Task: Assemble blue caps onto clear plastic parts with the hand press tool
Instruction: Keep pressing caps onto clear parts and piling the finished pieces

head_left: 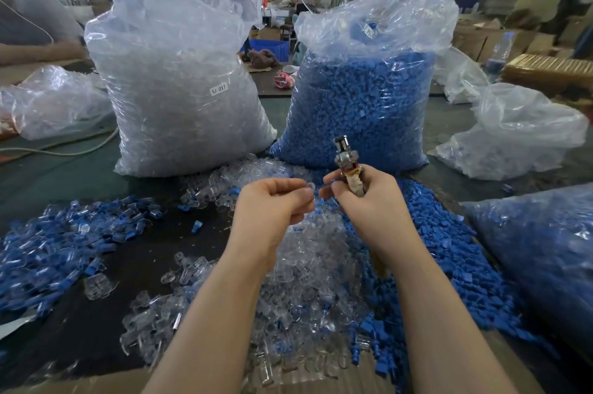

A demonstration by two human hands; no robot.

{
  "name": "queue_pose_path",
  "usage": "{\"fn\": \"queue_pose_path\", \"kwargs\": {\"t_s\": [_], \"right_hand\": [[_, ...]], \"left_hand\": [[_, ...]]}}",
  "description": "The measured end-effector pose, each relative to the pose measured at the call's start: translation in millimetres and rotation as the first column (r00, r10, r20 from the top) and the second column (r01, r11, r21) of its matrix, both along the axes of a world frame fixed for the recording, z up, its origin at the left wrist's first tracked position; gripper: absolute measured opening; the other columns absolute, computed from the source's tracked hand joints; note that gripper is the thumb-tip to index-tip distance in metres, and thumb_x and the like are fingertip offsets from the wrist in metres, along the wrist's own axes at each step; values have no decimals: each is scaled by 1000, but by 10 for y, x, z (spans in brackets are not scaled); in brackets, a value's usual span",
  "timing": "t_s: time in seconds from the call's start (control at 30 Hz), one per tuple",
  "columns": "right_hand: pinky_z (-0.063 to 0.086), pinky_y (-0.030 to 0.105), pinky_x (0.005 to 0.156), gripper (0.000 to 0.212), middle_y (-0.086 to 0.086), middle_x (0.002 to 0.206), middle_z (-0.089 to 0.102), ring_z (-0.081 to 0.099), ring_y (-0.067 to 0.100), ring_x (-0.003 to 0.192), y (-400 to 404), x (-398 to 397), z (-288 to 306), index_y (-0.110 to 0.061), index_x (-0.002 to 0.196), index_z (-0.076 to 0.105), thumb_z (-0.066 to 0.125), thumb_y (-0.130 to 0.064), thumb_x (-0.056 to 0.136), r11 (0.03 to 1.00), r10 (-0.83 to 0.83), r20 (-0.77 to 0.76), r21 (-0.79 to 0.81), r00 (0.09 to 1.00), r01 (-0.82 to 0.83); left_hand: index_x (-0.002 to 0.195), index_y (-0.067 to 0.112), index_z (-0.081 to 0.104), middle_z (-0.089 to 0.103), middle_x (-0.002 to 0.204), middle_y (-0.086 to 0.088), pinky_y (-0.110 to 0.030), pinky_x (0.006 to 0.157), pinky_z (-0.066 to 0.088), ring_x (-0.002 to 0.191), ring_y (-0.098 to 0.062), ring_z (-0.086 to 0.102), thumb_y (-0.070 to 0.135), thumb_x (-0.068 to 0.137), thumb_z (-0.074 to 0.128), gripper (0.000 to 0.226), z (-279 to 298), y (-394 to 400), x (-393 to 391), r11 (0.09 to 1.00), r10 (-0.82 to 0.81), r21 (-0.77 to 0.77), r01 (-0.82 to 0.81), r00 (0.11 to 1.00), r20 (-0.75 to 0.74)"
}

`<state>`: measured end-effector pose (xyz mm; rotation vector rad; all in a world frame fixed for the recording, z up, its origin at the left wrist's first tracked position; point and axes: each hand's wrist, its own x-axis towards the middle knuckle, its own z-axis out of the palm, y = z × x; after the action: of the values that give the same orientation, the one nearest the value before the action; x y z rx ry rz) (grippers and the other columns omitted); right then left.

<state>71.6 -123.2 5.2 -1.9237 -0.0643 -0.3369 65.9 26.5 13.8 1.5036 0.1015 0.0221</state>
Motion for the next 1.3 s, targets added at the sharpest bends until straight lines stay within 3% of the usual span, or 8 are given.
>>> {"fn": "queue_pose_path", "kwargs": {"t_s": [0.17,0.3,0.43,0.6,0.67,0.83,1.17,1.3], "right_hand": [[38,9,57,11,-18,67,64,55,-5,61,29,-9,-6,-23,85,69,67,-13,90,1000,-1,99,-6,995,1],[46,10,65,20,-14,75,69,62,-1,69,80,-27,18,-26,79,67,73,-8,85,997,6,165,70,986,-18],[46,10,63,23,-17,70,68,62,-2,67,115,-16,10,-29,75,64,76,-11,83,996,-17,177,88,984,1],[53,32,71,21,-14,70,68,64,6,70,132,6,-26,-33,75,63,75,-18,84,996,-82,161,-7,984,84],[52,30,68,18,-12,68,67,63,6,68,142,5,-34,-31,75,62,75,-23,84,993,-109,167,-32,980,116],[47,23,60,15,-10,67,66,61,6,68,142,5,-25,-25,76,62,75,-27,84,988,-131,157,-58,979,142],[47,30,61,11,-16,73,67,57,4,61,130,19,-16,-24,76,64,72,-21,82,995,-51,113,-75,992,60],[52,36,63,8,-7,71,70,62,10,65,110,8,9,-23,78,67,72,-22,83,999,-31,63,-29,998,33]], "left_hand": [[83,10,68,72,62,0,-17,59,56,61,-8,70,4,83,74,8,4,-20,-9,995,24,-96,-26,1000,-13],[84,8,69,74,67,-4,-18,59,56,67,-11,73,5,82,74,6,8,-17,-10,991,32,-129,-33,999,-10],[86,7,71,75,72,-8,-19,60,57,69,-14,73,5,83,73,4,18,-27,-20,988,29,-150,-31,999,-13],[86,7,71,76,75,-9,-19,60,56,70,-14,74,4,83,72,4,45,-53,-31,979,40,-200,-42,999,-18],[85,7,72,76,75,-9,-20,61,57,71,-14,74,3,83,72,4,50,-57,-35,979,53,-196,-53,999,-6],[84,6,74,75,74,-9,-21,65,59,71,-15,73,3,82,74,4,60,-70,-52,991,104,-93,-96,991,82],[75,22,75,74,69,3,-43,81,60,73,-17,73,10,78,79,14,48,-100,-67,974,164,113,-195,957,241],[75,25,74,74,70,6,-42,79,60,72,-12,72,15,78,80,12,31,-102,-65,965,163,155,-210,949,270]]}}
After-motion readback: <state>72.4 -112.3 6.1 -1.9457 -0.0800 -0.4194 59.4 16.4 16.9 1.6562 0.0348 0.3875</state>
